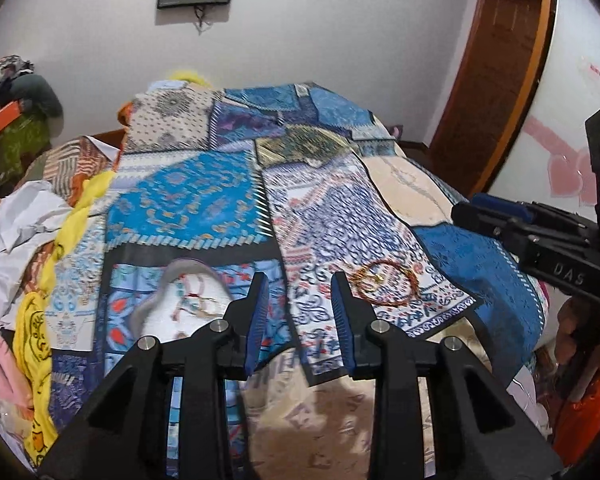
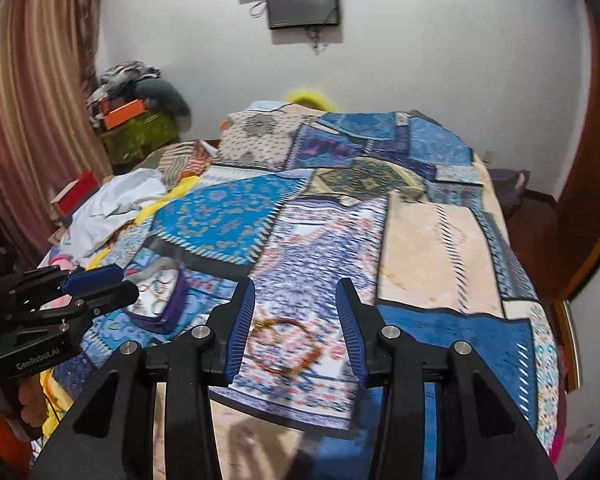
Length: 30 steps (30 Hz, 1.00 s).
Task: Organize jewelry
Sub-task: 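Move both tools back to the jewelry pile and close the left tool on the next piece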
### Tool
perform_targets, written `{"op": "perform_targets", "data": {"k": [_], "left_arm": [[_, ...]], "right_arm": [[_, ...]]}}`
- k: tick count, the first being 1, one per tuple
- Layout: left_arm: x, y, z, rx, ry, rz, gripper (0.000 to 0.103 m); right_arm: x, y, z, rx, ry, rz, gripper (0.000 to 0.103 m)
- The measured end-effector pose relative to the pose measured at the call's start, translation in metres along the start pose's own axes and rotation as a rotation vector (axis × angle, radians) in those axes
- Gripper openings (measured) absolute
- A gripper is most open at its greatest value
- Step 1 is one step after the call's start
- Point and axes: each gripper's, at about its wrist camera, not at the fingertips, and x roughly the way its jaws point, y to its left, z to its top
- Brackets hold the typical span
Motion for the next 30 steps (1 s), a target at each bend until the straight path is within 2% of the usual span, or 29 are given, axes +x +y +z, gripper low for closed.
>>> {"op": "perform_targets", "data": {"k": [9,20,28,30], "left_arm": [[0.042,-0.026,-0.008,0.049,0.098,-0.033,0.031],[0.073,-0.027,-0.011,0.046,0.154,-0.039,0.031],[0.086,-0.029,-0.008,0.048,0.145,-0.048,0.019],[0.087,-0.028,-0.008,0.041,0.143,-0.057,0.010]], "right_arm": [[0.010,-0.031,-0.020,0.061,0.057,-0.011,0.038],[0.030,-0.039,-0.028,0.077,0.104,0.029,0.038],[0.035,-0.040,-0.027,0.085,0.110,0.050,0.038],[0.034,-0.038,-0.026,0.080,0.103,0.056,0.038]]}}
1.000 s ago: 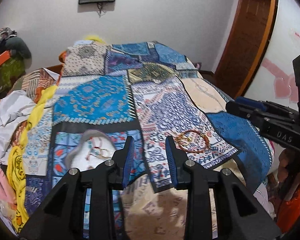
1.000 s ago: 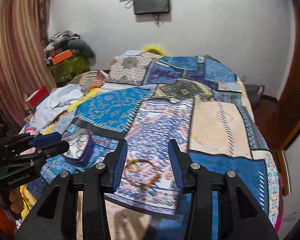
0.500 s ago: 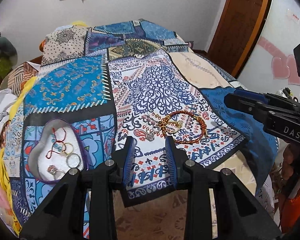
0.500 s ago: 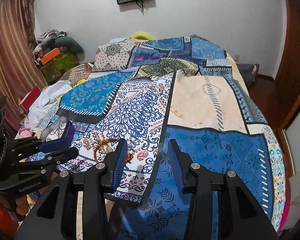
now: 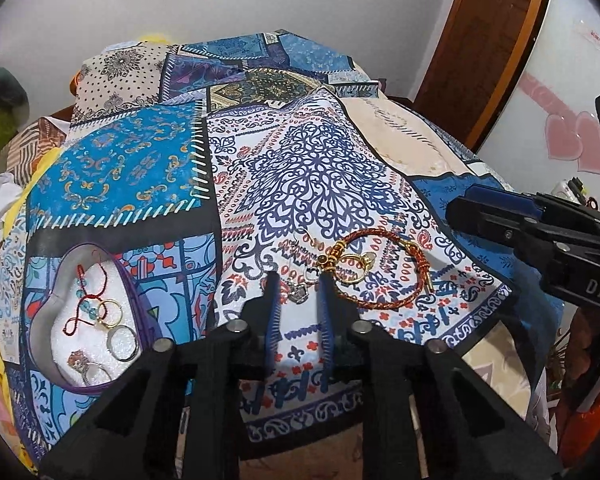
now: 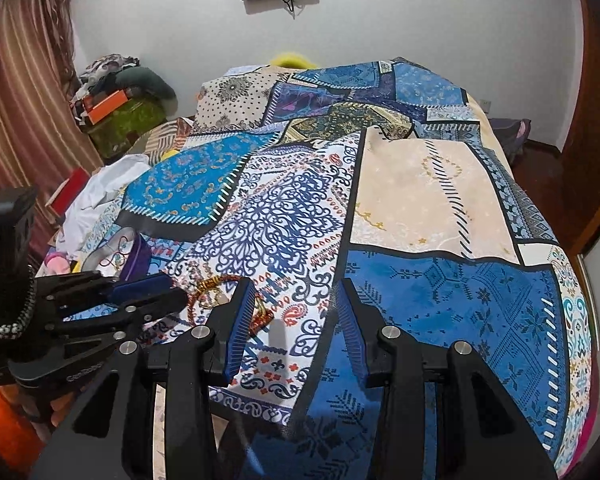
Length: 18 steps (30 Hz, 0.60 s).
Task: Organize jewelry
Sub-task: 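Move both tools back to the jewelry pile and close the left tool on the next piece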
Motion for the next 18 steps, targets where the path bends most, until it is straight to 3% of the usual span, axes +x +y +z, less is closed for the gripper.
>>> {"op": "perform_targets", "data": {"k": [15,18], "left_arm": [[-0.028,0.010,-0.005,-0.031,-0.064,0.012,0.009],[-0.033,0.012,-0.006,-0.037,-0.072,0.009,0.009]], "right_arm": [[0.027,0.044,-0.003,-0.134,0.050,0.085,0.038],[0.035,0.048,-0.003,-0.145,0.074,0.092,0.027]]}}
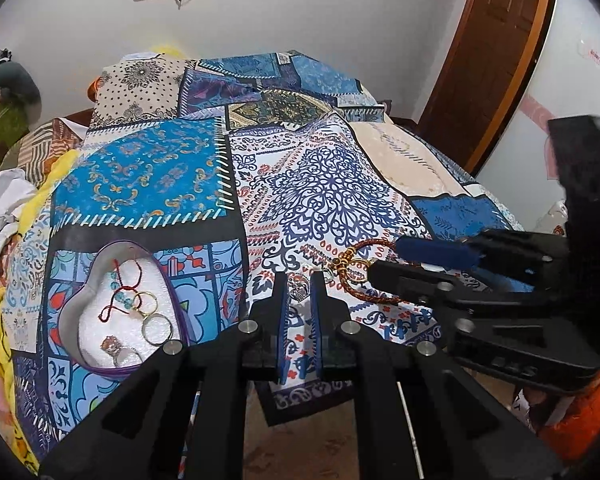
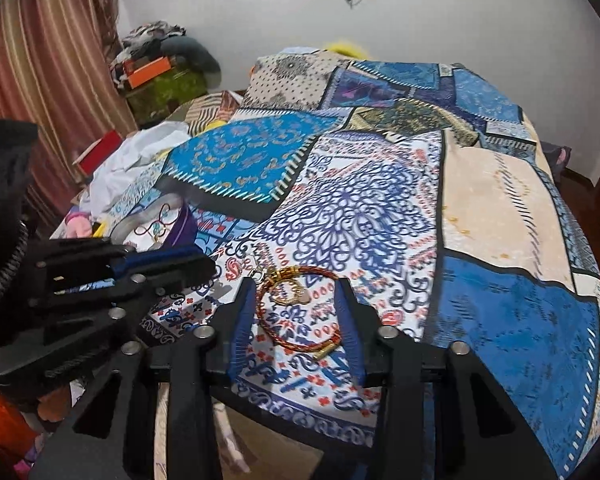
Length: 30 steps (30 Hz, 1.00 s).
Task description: Organize jewelry
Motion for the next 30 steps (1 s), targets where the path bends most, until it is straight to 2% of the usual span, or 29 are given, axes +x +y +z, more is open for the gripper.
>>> {"op": "perform_targets", "data": {"k": [6,14,16,17,20,30], "left_arm": [[-0.002,0.001,-0.002,-0.005,-0.006,-0.006,0.009],[-0.002,0.002,-0.002,-0.019,-0.003,-0.020,0.009],[-0.003,0.002,-0.003,-0.023,-0.001,-0.019,0.009],[-0.003,0.001,-0.002,-0.023,-0.002,-0.019,0.009],[-0.007,0.001,-0.002,-0.023,-0.010,-0.017,0.009],[-0.028,0.000,0.001,-0.018,-0.049,-0.004,0.009]], "right_arm": [[0.013,0.002,-0.002,-0.017,0.040,-0.006,0.026],[0.017,0.005,-0.004,-0.037,0.048,-0.019,0.026],[0.018,0.006,-0.004,-0.044,0.044,-0.027,0.023],[0.019,0.006,-0.004,-0.047,0.045,-0.041,0.017],[0.018,0.007,-0.004,-0.043,0.040,-0.033,0.011],[0.009,0.001,-0.004,0.011,0.019,-0.029,0.008]]}}
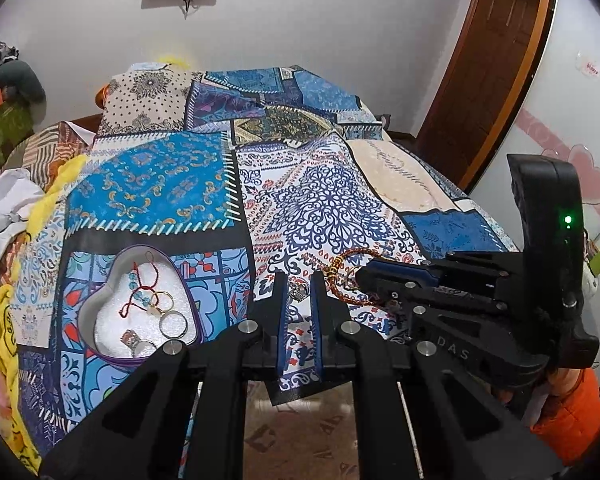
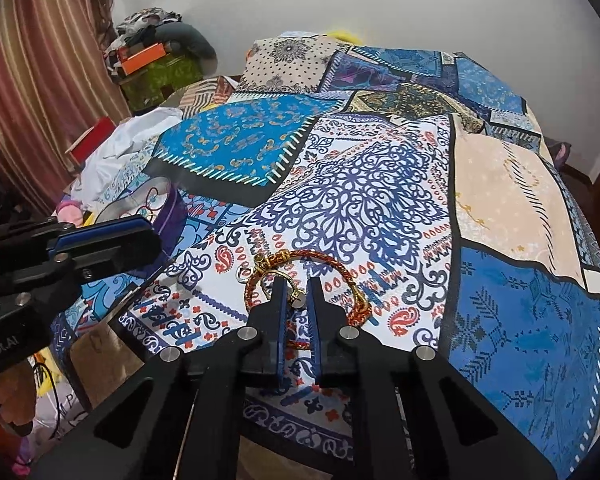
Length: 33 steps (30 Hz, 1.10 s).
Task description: Organize jewelry
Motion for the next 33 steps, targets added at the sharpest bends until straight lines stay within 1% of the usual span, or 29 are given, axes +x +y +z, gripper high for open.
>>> {"op": "perform_targets", "data": {"k": [7,16,25,33], "left_arm": [[-0.016,0.002,0.002,-0.002,-0.029,0.008,0.009],[-0.042,0.010,0.004,-0.018,-0.088,0.023,0.009],[-0.071,0.032,0.010,-0.038,-0.164,0.066,0.009],[-0.093,0.058,0.008,-0.066,-0.214,0.117,0.009]], "right_arm": [[-0.017,0.000,0.004,0.017,-0.039,0.005,0.008],[-0.042,0.011,0.022,0.014,-0.117,0.003,0.008],[-0.057,0.042,0.039,-0.033,-0.184,0.035,0.008],[-0.053,0.073,0.048,-0.093,-0.198,0.076,0.008]]}}
